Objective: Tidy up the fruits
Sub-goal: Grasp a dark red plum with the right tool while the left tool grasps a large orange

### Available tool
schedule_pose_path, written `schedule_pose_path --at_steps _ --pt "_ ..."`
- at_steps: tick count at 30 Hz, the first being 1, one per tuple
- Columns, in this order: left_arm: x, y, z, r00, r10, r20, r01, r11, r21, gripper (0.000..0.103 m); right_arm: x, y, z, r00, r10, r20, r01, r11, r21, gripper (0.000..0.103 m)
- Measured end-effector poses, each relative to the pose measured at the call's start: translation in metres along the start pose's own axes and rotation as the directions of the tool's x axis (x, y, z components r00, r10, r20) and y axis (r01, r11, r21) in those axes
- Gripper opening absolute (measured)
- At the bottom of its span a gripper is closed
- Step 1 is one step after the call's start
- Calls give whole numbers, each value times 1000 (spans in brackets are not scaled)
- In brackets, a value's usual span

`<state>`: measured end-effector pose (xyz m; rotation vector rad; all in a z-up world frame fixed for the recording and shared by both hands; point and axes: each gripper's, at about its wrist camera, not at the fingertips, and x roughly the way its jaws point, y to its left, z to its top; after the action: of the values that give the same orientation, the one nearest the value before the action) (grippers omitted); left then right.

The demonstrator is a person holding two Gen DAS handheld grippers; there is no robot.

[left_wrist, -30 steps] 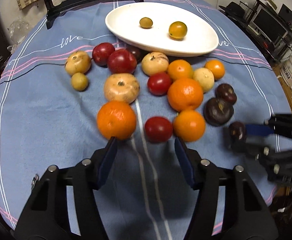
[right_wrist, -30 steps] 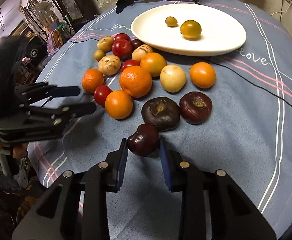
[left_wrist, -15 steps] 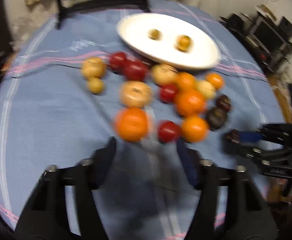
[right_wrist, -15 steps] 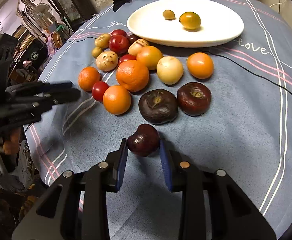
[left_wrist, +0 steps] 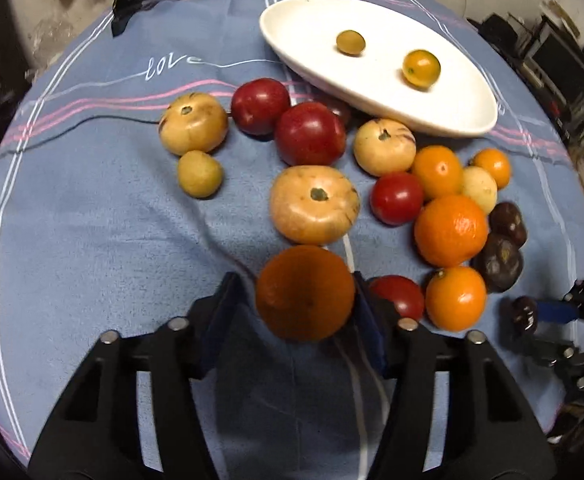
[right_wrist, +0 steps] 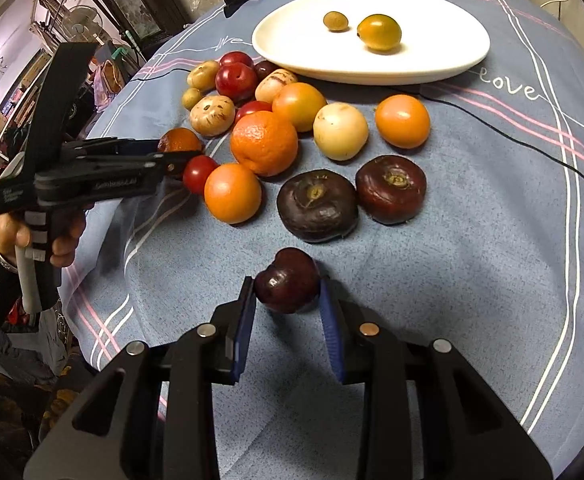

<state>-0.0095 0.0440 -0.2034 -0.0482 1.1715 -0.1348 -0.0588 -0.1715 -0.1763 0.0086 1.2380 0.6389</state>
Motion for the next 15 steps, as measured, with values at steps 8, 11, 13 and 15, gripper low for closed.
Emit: schedule_pose_path --at_steps 8,11,13,15 --pt "-42 0 0 998 -7 61 7 1000 1 44 -10 3 9 999 -4 51 5 1000 -7 32" --pt "-62 -3 5 994 -31 108 30 999 15 44 -22 9 17 996 0 86 2 1000 -21 32" --pt "-77 -8 11 989 -36 145 32 999 32 44 -32 10 25 994 -3 111 6 1000 -31 32" --pt "-89 -10 18 983 -58 172 53 998 31 44 -41 9 30 991 -1 136 4 1000 -23 32"
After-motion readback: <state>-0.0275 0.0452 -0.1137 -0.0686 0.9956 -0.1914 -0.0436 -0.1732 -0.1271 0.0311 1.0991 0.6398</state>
